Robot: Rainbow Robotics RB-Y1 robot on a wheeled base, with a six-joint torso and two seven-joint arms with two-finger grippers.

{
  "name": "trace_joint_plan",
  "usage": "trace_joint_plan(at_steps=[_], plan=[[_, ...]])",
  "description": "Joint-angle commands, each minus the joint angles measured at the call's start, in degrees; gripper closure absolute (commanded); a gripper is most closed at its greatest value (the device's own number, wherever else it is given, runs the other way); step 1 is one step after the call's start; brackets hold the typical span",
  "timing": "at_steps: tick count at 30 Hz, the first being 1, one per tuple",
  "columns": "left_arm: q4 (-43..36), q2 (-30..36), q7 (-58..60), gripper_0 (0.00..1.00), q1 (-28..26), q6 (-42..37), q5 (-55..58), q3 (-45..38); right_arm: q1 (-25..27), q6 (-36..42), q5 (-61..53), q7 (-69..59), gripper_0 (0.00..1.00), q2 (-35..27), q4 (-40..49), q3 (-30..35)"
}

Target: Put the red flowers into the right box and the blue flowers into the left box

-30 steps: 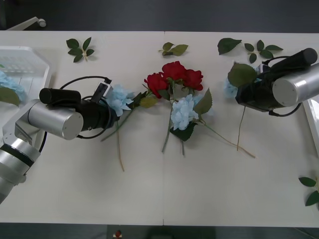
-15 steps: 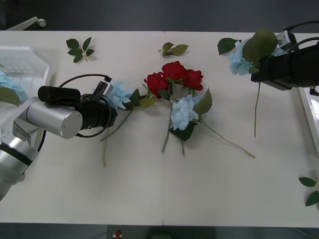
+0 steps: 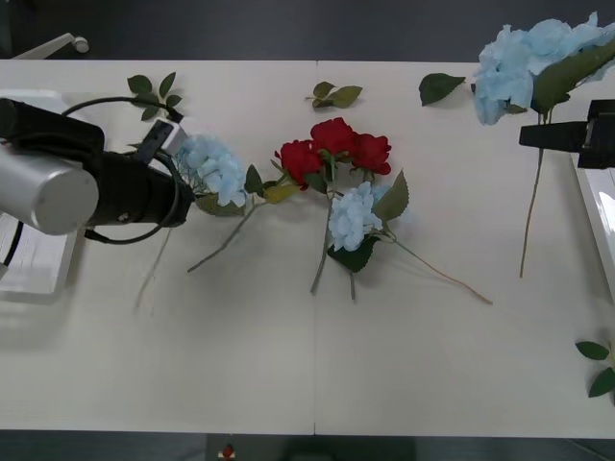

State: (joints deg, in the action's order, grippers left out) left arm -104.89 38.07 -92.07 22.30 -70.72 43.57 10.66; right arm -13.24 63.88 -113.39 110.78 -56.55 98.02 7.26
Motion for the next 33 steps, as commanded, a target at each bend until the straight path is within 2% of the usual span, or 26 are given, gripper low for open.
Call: trace_joint_plan(at_steps=[1, 11, 18, 19, 20, 21, 23, 33], plan=[[-6.1, 0.8, 2.9, 1.00, -1.0, -6.6, 1.0, -5.6, 1.3, -0.2, -6.4, 11.0, 1.00, -1.2, 2.3, 0.9], [-12.0, 3.0, 2.4, 1.00, -2.5, -19.6, 3.8, -16.1, 6.5, -1.0, -16.9, 27.0, 1.00, 4.5, 6.8, 0.9], [-11.5, 3.2, 2.4, 0.97, -2.6, -19.5, 4.1, -16.1, 7.8, -2.2, -18.9, 28.8, 1.00, 8.9, 12.3, -0.8], [-11.5, 3.1, 2.4, 0.76, -2.7, -19.0, 3.9, -15.8, 7.8, -2.8, -19.4, 29.0, 1.00, 9.4, 12.8, -1.7], [-11.5, 3.1, 2.5, 0.59, -2.6, -18.8, 3.9, -15.5, 7.8, -3.1, -19.8, 29.0, 1.00, 9.8, 13.2, -2.3], [-11.5, 3.1, 2.6, 0.27, -2.7, -18.5, 3.7, -15.2, 7.6, -4.5, -20.4, 29.1, 1.00, 10.7, 14.0, -4.0], [-11.4, 3.1, 2.7, 0.02, -2.7, -18.1, 3.6, -15.1, 7.0, -6.0, -20.4, 29.4, 1.00, 11.3, 14.7, -6.3], [-11.5, 3.2, 2.6, 0.00, -5.1, -13.9, 3.7, -12.5, 2.7, -8.9, -21.2, 29.1, 1.00, 11.6, 14.4, -16.7]])
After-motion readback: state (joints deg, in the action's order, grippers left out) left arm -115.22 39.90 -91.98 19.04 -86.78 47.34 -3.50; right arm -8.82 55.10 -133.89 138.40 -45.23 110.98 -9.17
